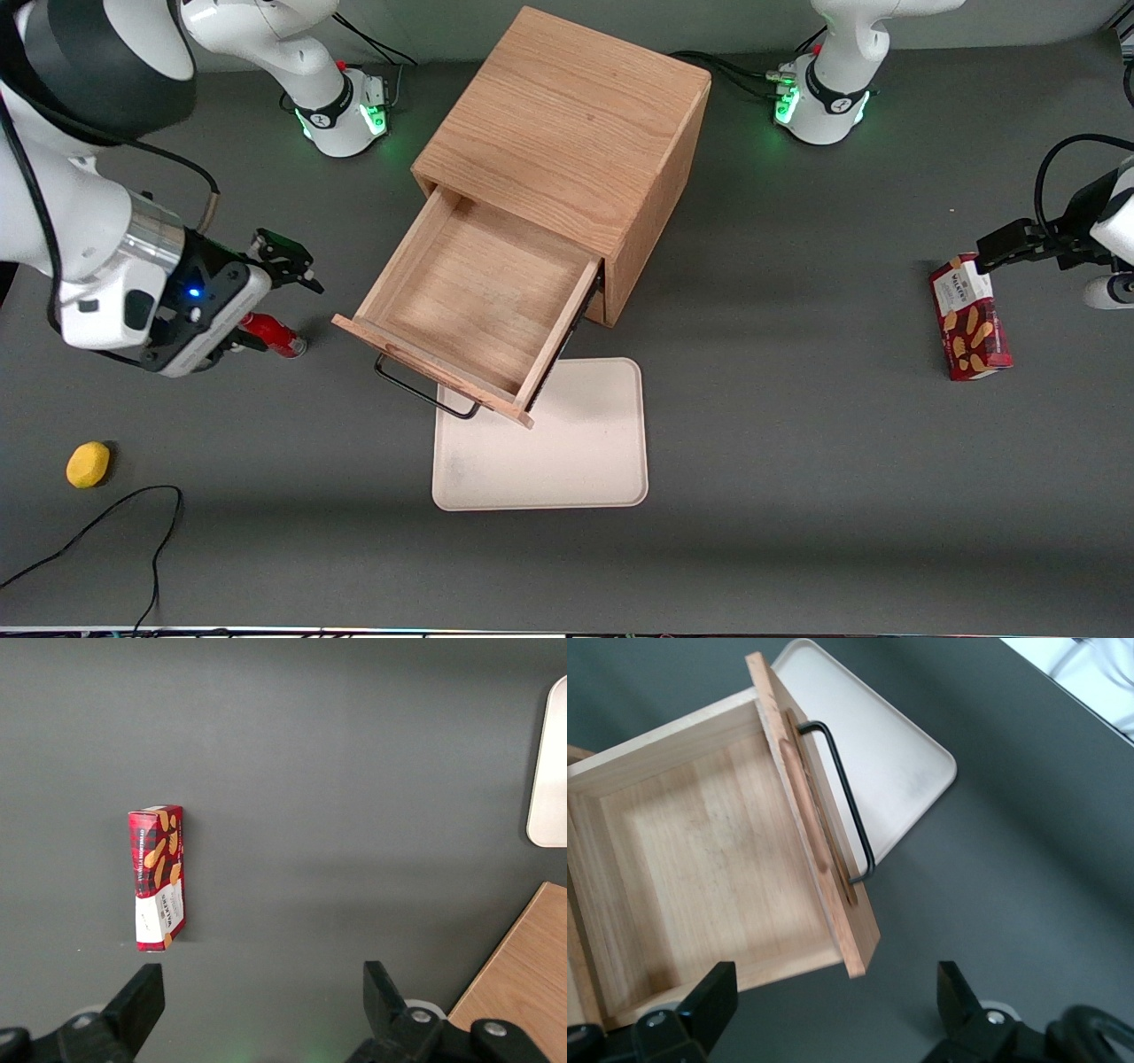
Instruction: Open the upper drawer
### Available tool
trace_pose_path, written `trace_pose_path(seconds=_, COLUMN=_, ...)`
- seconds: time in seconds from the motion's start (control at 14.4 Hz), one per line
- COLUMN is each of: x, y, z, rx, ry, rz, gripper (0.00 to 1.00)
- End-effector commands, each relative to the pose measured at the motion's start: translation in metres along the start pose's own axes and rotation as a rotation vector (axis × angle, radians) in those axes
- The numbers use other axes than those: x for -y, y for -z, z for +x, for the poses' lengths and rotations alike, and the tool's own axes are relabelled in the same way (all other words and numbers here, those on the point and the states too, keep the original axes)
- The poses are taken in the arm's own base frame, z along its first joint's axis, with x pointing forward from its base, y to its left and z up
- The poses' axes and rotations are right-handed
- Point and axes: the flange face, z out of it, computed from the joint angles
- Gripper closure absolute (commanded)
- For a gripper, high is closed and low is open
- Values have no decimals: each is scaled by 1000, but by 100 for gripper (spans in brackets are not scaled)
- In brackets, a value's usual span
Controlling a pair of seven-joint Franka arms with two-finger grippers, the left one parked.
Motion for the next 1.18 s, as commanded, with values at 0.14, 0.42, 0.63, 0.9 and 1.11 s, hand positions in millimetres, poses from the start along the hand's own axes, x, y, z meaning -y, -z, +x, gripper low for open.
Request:
trace_pose_path(seconds=0.14, x=3, y=26, z=-45, rx=28, ry=-257, rz=-49, gripper=0)
trace_pose_path(seconds=0.42, x=-24, y=46, z=-89, rx=21, ry=-462, rz=-84, gripper=0)
trace_pose_path(seconds=0.63, x=-54, y=62, z=-120, rx=10, ry=-542, rz=-119, gripper=0)
trace_pose_path(seconds=0.9, x=-88, y=72, z=-150, rx=-2, ry=-617, rz=-122, gripper=0)
trace_pose_path(seconds=1.11, x=-96, y=73, z=-164, rx=8, ry=-643, rz=-136, gripper=0)
